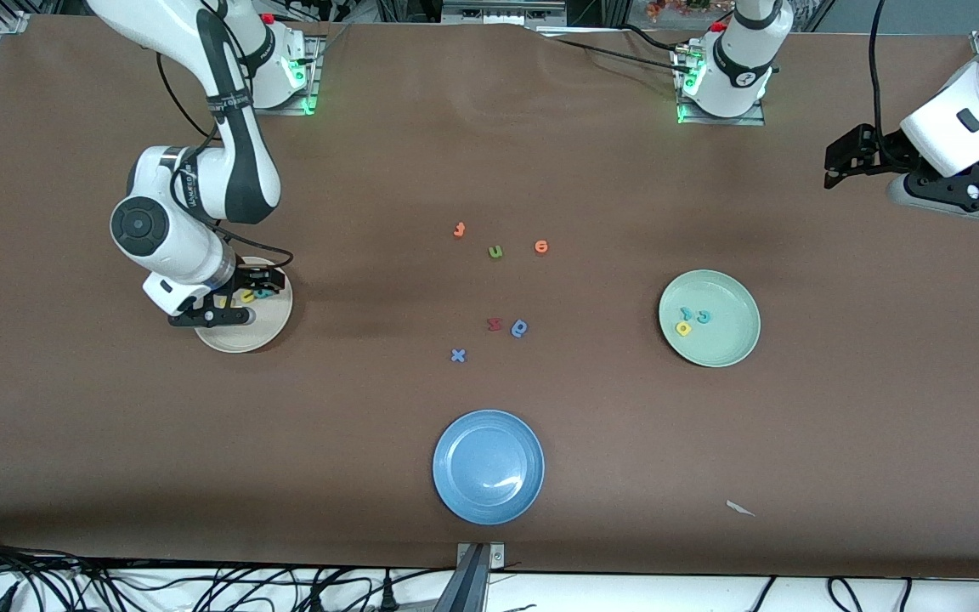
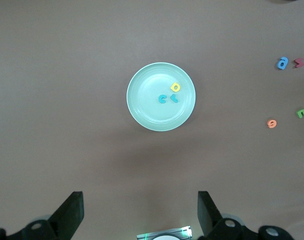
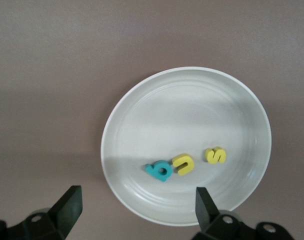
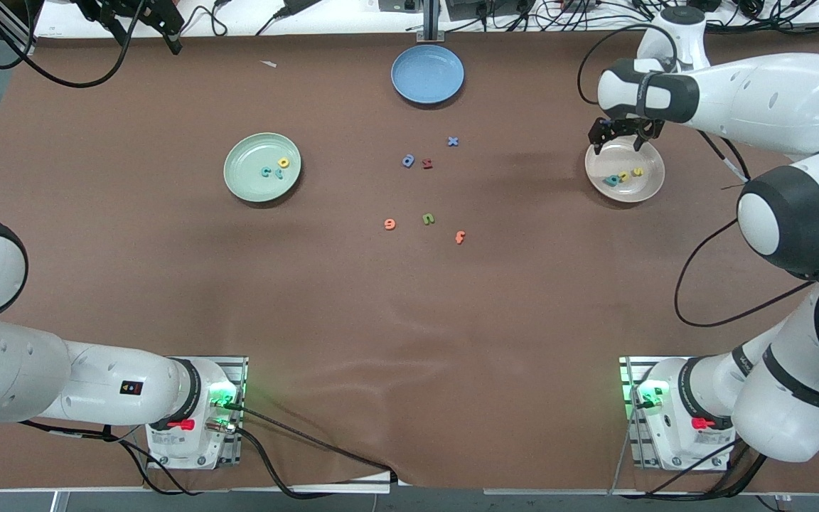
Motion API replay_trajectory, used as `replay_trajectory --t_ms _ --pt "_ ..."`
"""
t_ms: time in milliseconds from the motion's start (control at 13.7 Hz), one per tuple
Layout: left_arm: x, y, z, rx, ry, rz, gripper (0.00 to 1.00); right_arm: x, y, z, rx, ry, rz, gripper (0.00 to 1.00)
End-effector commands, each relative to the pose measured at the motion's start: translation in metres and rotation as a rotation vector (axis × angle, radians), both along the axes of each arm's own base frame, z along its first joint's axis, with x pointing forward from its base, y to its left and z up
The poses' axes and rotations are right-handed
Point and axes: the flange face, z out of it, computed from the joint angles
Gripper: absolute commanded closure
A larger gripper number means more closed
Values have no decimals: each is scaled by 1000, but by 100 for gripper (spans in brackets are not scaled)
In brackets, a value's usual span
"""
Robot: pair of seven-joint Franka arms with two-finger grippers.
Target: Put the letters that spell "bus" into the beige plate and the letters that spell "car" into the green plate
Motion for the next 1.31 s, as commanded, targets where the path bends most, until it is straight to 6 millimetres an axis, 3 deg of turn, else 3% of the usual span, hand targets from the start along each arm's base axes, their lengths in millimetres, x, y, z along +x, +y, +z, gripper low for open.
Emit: replay_trajectory --t_ms 0,73,292,657,876,1095,1241 --pt "-3 -2 8 15 0 -3 0 3 9 20 25 29 -64 0" --pt "-3 -2 8 17 -1 -3 0 5 14 28 20 53 -75 0" --pt "-3 -1 8 17 -1 -2 0 13 -4 70 -28 94 -104 0" --pt "-4 -1 8 17 -2 -2 0 -1 -58 172 -55 -18 -89 0" --pt "-4 -1 8 17 -2 -2 0 -15 -78 228 -19 -91 -74 0" --pt "-4 -1 8 17 -2 -2 0 -11 -82 289 -4 -135 -79 0" --pt "-4 -1 8 16 -2 -2 0 -14 -84 307 39 -122 -95 0"
